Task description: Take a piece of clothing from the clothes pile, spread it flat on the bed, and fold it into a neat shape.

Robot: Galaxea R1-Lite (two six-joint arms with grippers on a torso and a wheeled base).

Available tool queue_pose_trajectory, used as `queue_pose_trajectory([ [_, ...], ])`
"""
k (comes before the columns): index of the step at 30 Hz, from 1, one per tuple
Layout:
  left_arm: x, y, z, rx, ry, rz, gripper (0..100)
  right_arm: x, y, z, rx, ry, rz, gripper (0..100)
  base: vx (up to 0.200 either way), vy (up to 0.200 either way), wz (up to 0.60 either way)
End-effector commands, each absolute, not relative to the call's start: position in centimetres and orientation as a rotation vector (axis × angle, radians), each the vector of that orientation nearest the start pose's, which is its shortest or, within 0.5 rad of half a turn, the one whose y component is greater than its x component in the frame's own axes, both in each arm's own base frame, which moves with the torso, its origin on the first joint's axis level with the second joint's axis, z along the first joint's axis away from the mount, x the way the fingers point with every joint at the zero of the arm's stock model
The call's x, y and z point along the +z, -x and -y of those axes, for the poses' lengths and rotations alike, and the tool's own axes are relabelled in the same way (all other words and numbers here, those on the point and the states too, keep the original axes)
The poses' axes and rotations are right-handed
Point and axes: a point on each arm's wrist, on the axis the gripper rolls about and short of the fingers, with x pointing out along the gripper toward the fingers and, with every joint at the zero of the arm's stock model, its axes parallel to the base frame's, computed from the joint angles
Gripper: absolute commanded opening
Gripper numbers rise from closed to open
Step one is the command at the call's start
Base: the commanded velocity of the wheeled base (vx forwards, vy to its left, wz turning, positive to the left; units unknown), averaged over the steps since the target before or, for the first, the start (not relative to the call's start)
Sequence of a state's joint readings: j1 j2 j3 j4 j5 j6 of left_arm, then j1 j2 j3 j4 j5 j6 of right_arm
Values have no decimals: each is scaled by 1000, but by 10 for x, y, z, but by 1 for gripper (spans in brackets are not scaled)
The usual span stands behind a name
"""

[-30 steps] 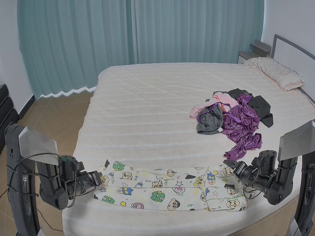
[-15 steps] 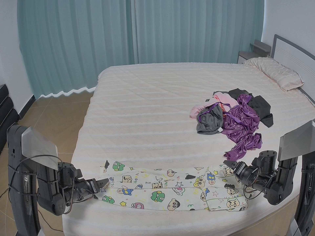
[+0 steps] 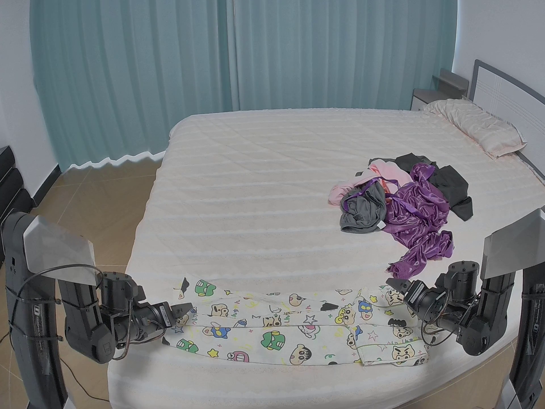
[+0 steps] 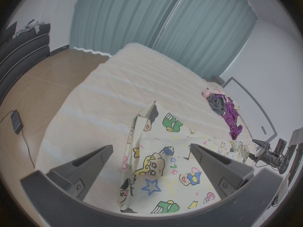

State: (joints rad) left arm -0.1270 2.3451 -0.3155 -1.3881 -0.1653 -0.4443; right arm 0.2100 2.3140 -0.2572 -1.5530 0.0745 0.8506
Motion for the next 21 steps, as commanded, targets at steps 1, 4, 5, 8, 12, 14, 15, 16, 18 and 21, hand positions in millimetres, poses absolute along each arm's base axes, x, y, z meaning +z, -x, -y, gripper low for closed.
queue_pose_trajectory([
  [1, -38, -310, 66, -179, 437, -745, 100, -17, -272, -59, 52, -794, -574, 100, 0, 0, 0],
  [4, -40, -313, 70, -182, 431, -766, 100, -17, -272, -59, 52, -794, -574, 100, 0, 0, 0],
  [5, -41, -317, 71, -182, 425, -782, 100, -17, -272, -59, 52, -794, -574, 100, 0, 0, 0],
  [8, -42, -323, 72, -173, 422, -811, 100, -17, -272, -60, 55, -793, -576, 100, 0, 0, 0],
  [12, -45, -327, 73, -182, 382, -833, 100, -17, -272, -60, 55, -793, -576, 100, 0, 0, 0],
  [14, -47, -328, 73, -188, 361, -836, 100, -17, -272, -60, 54, -793, -575, 100, 0, 0, 0],
  [15, -47, -328, 73, -192, 355, -841, 100, -17, -272, -60, 53, -793, -573, 100, 0, 0, 0],
  [16, -47, -328, 73, -193, 345, -847, 100, -17, -272, -60, 53, -793, -573, 100, 0, 0, 0],
  [18, -48, -327, 73, -189, 341, -864, 100, -16, -272, -59, 52, -794, -571, 100, 0, 0, 0],
  [21, -49, -326, 73, -188, 335, -876, 0, -15, -273, -59, 52, -793, -567, 100, 0, 0, 0],
])
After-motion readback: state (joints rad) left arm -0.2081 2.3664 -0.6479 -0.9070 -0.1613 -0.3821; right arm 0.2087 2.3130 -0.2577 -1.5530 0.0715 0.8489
